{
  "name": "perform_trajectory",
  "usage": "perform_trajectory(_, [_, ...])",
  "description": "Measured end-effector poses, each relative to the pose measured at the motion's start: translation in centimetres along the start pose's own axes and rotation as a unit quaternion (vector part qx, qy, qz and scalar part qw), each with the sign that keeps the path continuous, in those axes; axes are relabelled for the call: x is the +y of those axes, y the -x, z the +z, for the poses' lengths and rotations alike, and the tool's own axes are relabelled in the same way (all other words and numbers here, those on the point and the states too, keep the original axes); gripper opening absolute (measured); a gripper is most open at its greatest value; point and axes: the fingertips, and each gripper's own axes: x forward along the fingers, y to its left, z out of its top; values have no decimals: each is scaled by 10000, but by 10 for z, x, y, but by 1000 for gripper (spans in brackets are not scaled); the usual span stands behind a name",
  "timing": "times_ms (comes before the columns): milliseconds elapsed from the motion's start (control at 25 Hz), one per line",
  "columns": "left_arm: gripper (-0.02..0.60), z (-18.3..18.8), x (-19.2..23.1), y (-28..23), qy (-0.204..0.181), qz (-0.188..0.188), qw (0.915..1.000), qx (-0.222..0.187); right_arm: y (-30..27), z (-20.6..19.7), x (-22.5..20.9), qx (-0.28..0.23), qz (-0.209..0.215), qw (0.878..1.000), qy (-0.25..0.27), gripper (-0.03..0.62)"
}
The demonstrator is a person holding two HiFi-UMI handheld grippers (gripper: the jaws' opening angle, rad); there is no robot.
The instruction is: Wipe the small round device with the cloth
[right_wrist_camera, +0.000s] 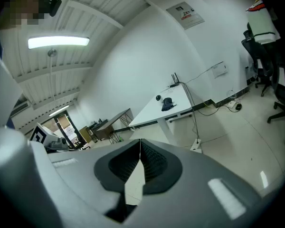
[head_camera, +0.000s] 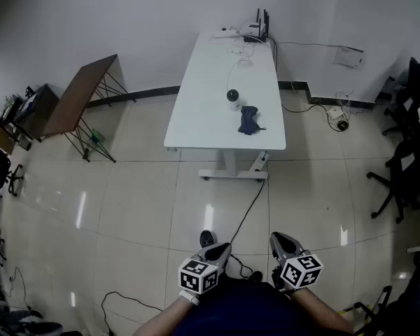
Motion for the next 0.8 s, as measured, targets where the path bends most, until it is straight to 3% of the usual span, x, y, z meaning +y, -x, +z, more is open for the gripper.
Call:
perform_trajectory(280, [2,68,81,-29,-36,-300,9995,-72,-73,43,-7,-198,-597,9980,-14,12])
perform_trajectory(440, [3,119,116,-39,-250,-713,9971,-68,-119,72,5,-287,-971,9949,15,12])
perform_trajectory(600, [3,159,151,-41,-48,-1122,9935,-161,-166,89,25,-210,-1134,9932,177,12])
perform_trajectory(800, [3,195,188,-53,-24,-1075,9936,-334,-202,109,23,-119,-1356,9903,277,12])
